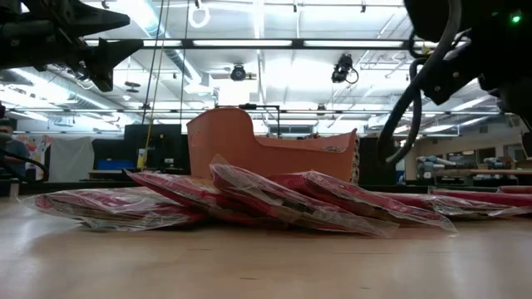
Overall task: Sort popcorn bags into baskets
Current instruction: Put the pop corn bag into the orange bin
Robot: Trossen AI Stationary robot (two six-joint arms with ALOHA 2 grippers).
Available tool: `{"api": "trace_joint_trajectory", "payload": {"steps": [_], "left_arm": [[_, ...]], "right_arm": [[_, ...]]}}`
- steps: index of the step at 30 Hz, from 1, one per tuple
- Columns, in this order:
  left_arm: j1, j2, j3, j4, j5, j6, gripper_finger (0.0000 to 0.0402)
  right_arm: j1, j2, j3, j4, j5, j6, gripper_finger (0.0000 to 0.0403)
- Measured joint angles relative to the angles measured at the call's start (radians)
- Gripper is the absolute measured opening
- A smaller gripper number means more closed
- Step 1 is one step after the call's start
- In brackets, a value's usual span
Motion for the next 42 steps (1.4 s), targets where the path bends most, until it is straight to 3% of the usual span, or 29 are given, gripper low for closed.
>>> {"api": "trace_joint_trajectory", "payload": {"steps": [11,27,33,39,42], "left_arm": [[0.000,0.000,0.000,0.000,0.000,0.000,0.0205],[0.000,0.000,0.000,-0.002,0.000,0.000,0.0205],[0.000,0.000,0.000,-0.002,0.000,0.000,0.0205],[0.000,0.000,0.000,-0.002,0.000,0.000,0.0205],[0.000,0.000,0.000,-0.002,0.000,0.000,0.0205]], "right_arm": [[0.005,-0.174,-0.236,0.179,-0.016,0.236,0.0159],[0.005,-0.167,-0.400,0.356,-0.021,0.309,0.0150],[0.005,-0.170,-0.411,0.385,-0.016,0.307,0.0115],[0.005,-0.167,-0.415,0.380,-0.017,0.237,0.0026],[0.005,-0.165,-0.399,0.366,-0.015,0.179,0.0011]]}}
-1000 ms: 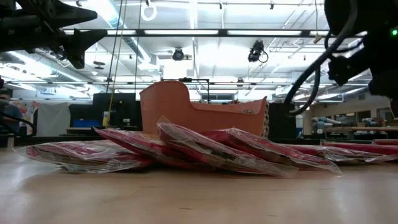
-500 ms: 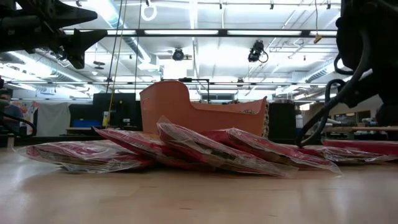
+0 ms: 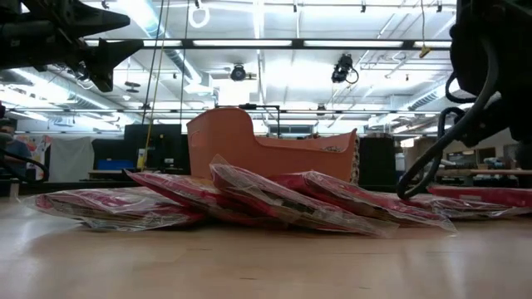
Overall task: Sort popcorn bags into baskets
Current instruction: Put the pop corn bag into the orange bin
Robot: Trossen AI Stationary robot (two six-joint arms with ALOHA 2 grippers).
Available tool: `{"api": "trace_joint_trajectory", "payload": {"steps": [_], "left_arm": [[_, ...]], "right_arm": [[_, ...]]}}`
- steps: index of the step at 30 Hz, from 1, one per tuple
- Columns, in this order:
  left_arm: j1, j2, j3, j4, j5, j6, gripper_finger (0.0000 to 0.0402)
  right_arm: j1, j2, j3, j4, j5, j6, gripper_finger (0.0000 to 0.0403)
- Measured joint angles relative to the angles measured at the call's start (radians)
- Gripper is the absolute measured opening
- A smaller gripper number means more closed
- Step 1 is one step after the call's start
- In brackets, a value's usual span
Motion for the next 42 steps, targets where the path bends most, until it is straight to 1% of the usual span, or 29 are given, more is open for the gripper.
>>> {"api": "trace_joint_trajectory", "payload": {"steps": [3,6,11,15,18,21,23,25,27,29,32,34,39,42], "left_arm": [[0.000,0.000,0.000,0.000,0.000,0.000,0.0205],[0.000,0.000,0.000,0.000,0.000,0.000,0.0205],[0.000,0.000,0.000,0.000,0.000,0.000,0.0205],[0.000,0.000,0.000,0.000,0.000,0.000,0.0205],[0.000,0.000,0.000,0.000,0.000,0.000,0.0205],[0.000,0.000,0.000,0.002,0.000,0.000,0.0205],[0.000,0.000,0.000,0.005,0.000,0.000,0.0205],[0.000,0.000,0.000,0.006,0.000,0.000,0.0205],[0.000,0.000,0.000,0.006,0.000,0.000,0.0205],[0.000,0.000,0.000,0.006,0.000,0.000,0.0205],[0.000,0.000,0.000,0.006,0.000,0.000,0.0205],[0.000,0.000,0.000,0.006,0.000,0.000,0.0205],[0.000,0.000,0.000,0.006,0.000,0.000,0.0205],[0.000,0.000,0.000,0.006,0.000,0.000,0.0205]], "right_arm": [[0.000,0.001,0.058,-0.073,0.029,-0.030,0.0010],[0.000,0.001,0.144,-0.171,0.103,-0.069,0.0006],[0.000,0.000,0.327,-0.282,0.291,-0.140,0.0004],[0.006,-0.001,0.479,-0.299,0.470,-0.243,0.0003],[0.011,-0.001,0.568,-0.289,0.615,-0.353,0.0003],[0.010,-0.001,0.621,-0.286,0.749,-0.482,0.0002],[0.003,-0.001,0.627,-0.232,0.816,-0.627,0.0002],[-0.009,-0.001,0.619,-0.111,0.859,-0.852,0.0002],[-0.028,-0.001,0.601,0.039,0.870,-1.115,0.0002],[-0.054,0.000,0.584,0.193,0.857,-1.350,0.0002],[-0.103,0.000,0.564,0.366,0.824,-1.624,0.0003],[-0.148,0.000,0.550,0.425,0.791,-1.741,0.0003],[-0.266,0.000,0.496,0.463,0.663,-1.887,0.0004],[-0.330,0.000,0.440,0.534,0.582,-1.981,0.0004]]}}
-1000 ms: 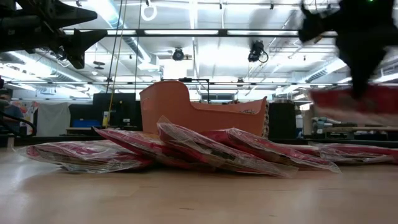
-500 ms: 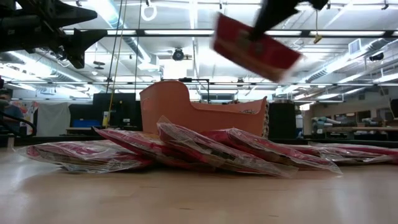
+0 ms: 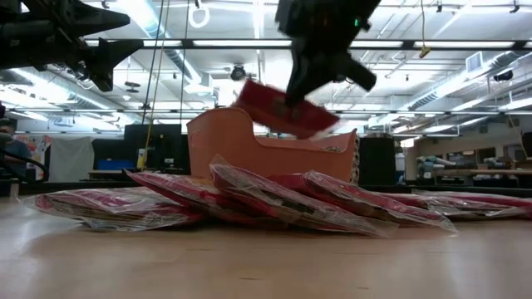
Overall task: Sort popcorn bags into baskets
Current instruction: Put the pop corn bag into the orange bin
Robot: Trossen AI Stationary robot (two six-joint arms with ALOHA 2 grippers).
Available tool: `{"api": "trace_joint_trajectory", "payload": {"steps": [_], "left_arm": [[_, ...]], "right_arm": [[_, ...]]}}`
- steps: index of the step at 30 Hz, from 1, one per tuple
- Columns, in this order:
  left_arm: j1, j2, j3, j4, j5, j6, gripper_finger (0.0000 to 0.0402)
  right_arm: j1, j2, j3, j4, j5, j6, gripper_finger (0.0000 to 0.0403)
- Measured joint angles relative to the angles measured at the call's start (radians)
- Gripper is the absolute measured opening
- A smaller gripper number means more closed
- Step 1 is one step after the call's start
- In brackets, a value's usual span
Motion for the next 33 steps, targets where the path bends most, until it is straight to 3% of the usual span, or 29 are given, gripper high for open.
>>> {"api": "trace_joint_trajectory", "payload": {"steps": [4,9,14,18,24,33], "left_arm": [[0.000,0.000,0.000,0.000,0.000,0.002,0.0205],[0.000,0.000,0.000,0.000,0.000,0.002,0.0205],[0.000,0.000,0.000,0.000,0.000,0.012,0.0205],[0.000,0.000,0.000,0.000,0.000,0.011,0.0205],[0.000,0.000,0.000,0.000,0.000,0.008,0.0205],[0.000,0.000,0.000,-0.001,0.000,0.001,0.0205]], "right_arm": [[-0.090,0.000,-0.062,0.110,-0.086,-0.031,0.0018],[-0.164,0.000,-0.076,0.110,-0.158,0.048,0.0071],[-0.135,0.000,-0.076,0.086,-0.160,0.131,0.0125],[-0.053,0.000,-0.065,0.072,-0.118,0.204,0.0141],[0.071,-0.002,-0.019,-0.014,-0.089,0.538,0.0142],[0.211,-0.002,-0.096,-0.229,-0.072,1.336,0.0141]]}}
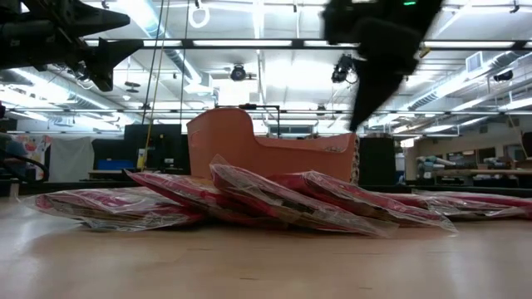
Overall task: Sort popcorn bags into baskets
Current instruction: Put the pop corn bag into the orange bin
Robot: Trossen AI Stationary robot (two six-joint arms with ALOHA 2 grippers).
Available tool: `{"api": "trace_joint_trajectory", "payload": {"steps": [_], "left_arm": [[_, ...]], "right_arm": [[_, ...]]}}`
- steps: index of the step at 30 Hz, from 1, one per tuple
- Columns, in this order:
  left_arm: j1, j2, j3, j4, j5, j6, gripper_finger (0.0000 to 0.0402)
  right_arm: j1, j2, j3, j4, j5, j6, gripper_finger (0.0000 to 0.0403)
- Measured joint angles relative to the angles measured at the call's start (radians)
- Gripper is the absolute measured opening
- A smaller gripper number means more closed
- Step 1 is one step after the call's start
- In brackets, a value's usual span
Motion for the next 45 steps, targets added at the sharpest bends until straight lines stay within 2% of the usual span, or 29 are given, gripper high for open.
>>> {"api": "trace_joint_trajectory", "payload": {"steps": [5,11,15,20,25,28,38,45], "left_arm": [[0.000,0.000,0.000,-0.001,0.000,0.000,0.0205],[0.000,0.000,0.000,-0.001,0.000,0.001,0.0205],[0.000,0.000,0.000,-0.005,0.000,-0.004,0.0205],[0.000,0.000,0.000,-0.006,0.000,-0.004,0.0205],[0.000,0.000,0.000,-0.007,0.000,-0.004,0.0205],[0.000,0.000,0.000,-0.007,0.000,-0.003,0.0205],[0.000,0.000,0.000,-0.007,0.000,-0.004,0.0205],[0.000,0.000,0.000,-0.007,0.000,-0.006,0.0205]], "right_arm": [[0.126,0.000,-0.048,-0.113,0.021,0.302,0.0140],[0.225,0.000,-0.056,-0.219,-0.056,0.510,0.0133],[0.286,0.033,-0.040,-0.222,-0.082,0.526,0.0132],[0.338,0.171,0.069,-0.331,-0.101,0.510,0.0128],[0.356,0.297,0.154,-0.473,-0.094,0.483,0.0130],[0.355,0.339,0.157,-0.504,-0.148,0.516,0.0144],[0.344,0.349,0.136,-0.494,-0.215,0.585,0.0227],[0.323,0.338,0.108,-0.496,-0.272,0.653,0.0231]]}}
